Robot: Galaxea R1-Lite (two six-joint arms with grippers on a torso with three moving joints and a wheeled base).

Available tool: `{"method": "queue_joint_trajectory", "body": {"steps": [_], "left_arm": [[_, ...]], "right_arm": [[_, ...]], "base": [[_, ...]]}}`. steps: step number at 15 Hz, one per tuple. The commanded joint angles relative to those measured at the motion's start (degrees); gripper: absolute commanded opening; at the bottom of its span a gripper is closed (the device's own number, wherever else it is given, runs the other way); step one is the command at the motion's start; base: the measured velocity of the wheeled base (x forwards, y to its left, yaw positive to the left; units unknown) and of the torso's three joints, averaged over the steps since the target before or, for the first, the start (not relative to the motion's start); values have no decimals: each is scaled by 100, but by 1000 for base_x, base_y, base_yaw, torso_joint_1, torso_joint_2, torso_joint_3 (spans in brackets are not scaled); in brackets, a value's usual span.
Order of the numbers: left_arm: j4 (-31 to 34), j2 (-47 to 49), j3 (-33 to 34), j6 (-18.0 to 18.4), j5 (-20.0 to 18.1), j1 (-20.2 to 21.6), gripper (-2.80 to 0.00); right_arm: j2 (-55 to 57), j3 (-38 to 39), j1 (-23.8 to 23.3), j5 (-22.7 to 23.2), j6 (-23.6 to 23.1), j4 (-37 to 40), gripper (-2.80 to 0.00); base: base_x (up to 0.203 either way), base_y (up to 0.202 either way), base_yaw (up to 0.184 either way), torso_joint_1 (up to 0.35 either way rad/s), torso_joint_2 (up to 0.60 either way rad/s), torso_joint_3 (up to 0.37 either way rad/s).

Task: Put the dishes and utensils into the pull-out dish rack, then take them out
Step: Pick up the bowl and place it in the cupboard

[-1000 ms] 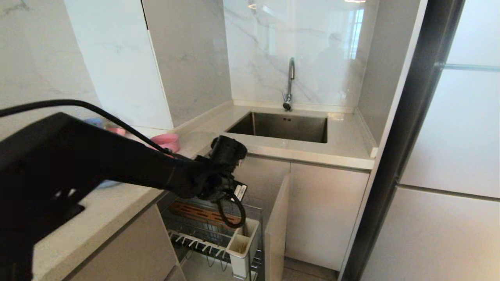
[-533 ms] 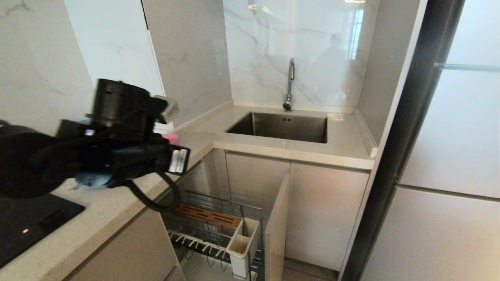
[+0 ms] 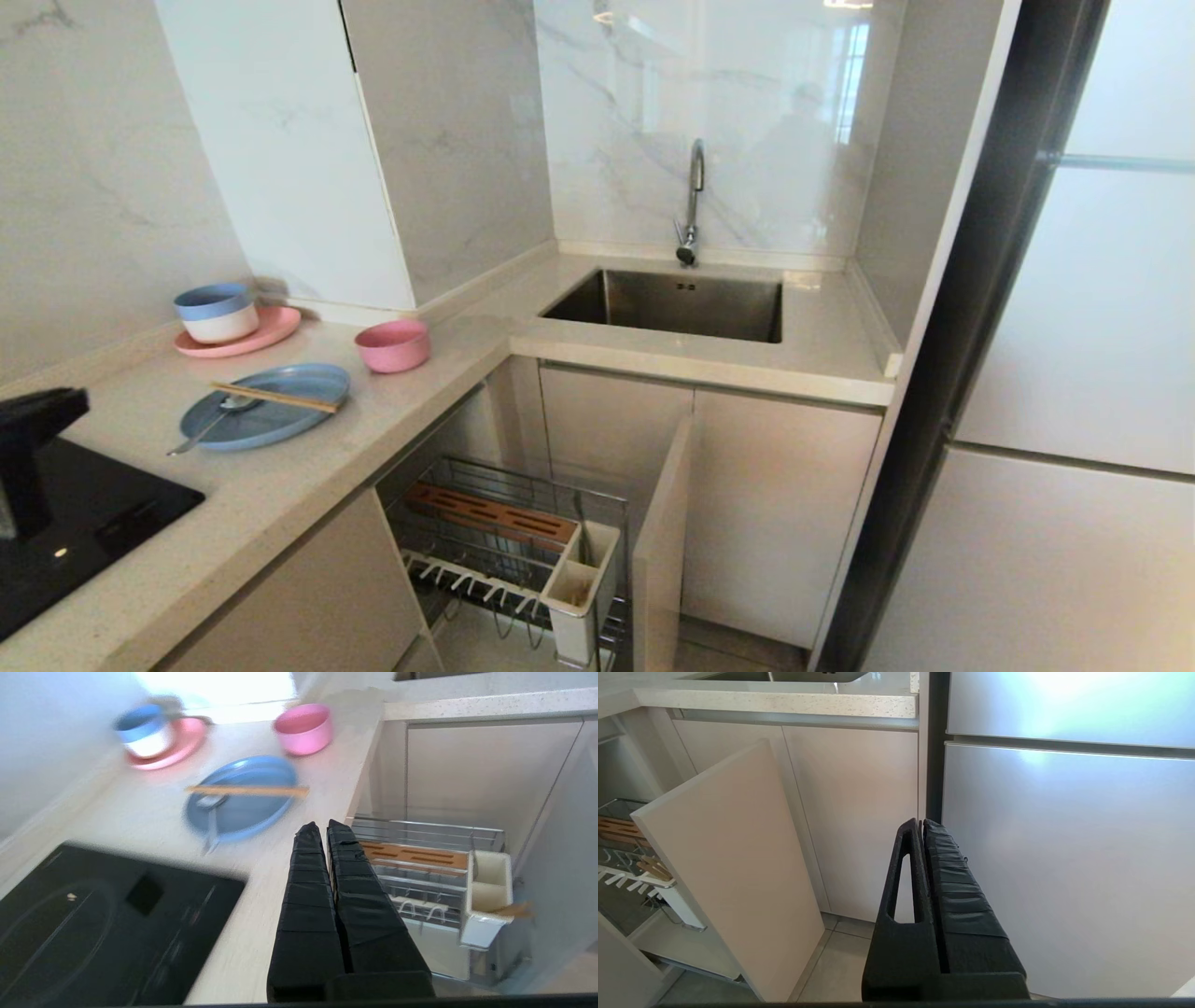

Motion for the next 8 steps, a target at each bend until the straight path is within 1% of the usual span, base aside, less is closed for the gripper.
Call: {"method": "queue_joint_trajectory", "body": {"steps": [1,3,6,7,8], "left_arm": [[-5,-1352,637,44,-66,190,-280],[-18,-2080,1351,96,-196,266,-280],[-47,-2809,1983,75,-314,294,-280],[-56,-3025,2175,18,-364,295,-280],[-66,-3275,2373,-159,-384,238,-280]], "right_arm": [[4,0,0,0,0,-2,-280],[4,0,0,0,0,-2,-280],[-2,0,0,0,0,-2,-280],[-5,0,0,0,0,-2,-280],[-4,0,0,0,0,-2,-280]], "base": [[0,0,0,0,0,0],[0,0,0,0,0,0],[0,0,0,0,0,0],[0,0,0,0,0,0],[0,0,0,0,0,0]]}}
